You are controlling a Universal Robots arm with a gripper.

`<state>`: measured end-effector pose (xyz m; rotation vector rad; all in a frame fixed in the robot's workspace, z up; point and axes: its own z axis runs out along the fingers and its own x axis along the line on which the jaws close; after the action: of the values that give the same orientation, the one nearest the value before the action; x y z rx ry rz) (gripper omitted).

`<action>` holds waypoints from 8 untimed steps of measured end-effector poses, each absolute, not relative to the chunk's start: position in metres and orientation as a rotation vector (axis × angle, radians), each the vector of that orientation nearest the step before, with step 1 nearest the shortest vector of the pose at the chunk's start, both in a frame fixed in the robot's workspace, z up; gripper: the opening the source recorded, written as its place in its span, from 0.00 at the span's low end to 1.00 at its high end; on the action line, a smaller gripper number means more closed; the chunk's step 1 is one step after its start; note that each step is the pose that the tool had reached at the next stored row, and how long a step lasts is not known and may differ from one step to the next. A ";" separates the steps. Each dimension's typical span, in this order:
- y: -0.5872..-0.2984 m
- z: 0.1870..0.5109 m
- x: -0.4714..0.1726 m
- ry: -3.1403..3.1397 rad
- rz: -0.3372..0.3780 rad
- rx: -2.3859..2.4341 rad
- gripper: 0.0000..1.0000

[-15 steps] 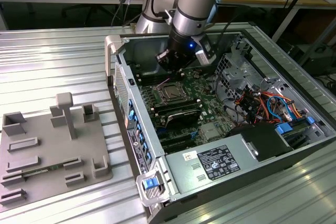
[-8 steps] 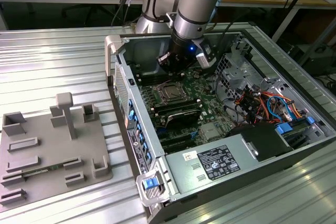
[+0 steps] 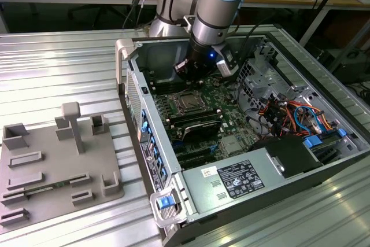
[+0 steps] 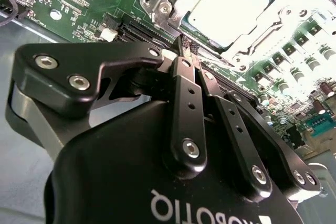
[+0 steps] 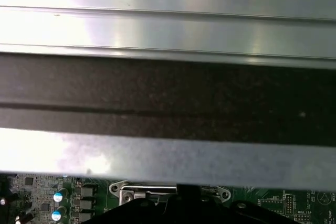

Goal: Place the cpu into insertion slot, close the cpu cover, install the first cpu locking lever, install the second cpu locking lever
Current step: 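Install the first cpu locking lever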

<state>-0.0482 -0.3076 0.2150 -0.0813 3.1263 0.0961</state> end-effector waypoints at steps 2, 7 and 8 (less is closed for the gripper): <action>-0.308 0.214 -0.048 3.126 0.096 -0.081 0.11; -0.307 0.209 -0.046 3.126 0.096 -0.081 0.11; -0.307 0.209 -0.045 3.126 0.096 -0.081 0.11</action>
<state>-0.0450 -0.3072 0.2086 -0.0813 3.1263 0.0960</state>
